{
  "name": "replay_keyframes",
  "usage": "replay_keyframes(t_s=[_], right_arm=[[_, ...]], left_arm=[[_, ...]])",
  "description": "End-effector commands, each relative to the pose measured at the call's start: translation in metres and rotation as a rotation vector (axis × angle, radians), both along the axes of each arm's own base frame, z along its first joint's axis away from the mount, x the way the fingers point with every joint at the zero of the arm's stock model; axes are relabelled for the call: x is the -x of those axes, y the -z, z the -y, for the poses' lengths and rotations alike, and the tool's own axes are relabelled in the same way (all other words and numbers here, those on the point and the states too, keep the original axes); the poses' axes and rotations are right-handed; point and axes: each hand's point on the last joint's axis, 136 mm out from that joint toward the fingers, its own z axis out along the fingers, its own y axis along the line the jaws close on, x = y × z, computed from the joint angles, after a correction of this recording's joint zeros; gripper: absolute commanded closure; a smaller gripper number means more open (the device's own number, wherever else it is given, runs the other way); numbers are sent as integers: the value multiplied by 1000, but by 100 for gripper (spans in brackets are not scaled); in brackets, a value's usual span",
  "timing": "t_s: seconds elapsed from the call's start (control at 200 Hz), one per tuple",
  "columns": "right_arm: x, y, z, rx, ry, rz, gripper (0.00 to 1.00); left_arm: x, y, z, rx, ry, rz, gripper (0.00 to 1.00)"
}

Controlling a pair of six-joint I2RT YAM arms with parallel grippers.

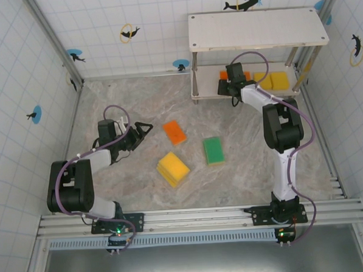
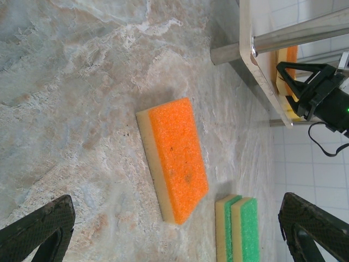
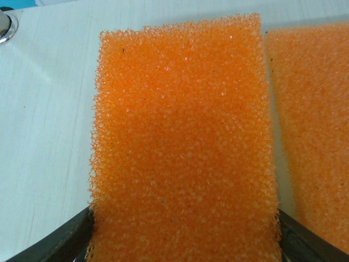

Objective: Place and organize the cleaning sponges onto the shelf

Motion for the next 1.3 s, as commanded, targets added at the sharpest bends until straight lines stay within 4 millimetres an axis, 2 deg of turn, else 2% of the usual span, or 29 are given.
replay_keyframes(t_s=[0.0,0.661,1.297], right_arm=[[-8,-2,-1,-10,-4,3,30],[-12,2,5,-5,-8,-7,28],[-9,3,-1,-28,-35,-4,25]], left_arm=[[1,0,4,-6,32,20,2],[-1,-4,4,-10,35,21,3],[-1,-3,4,-11,31,19,2]])
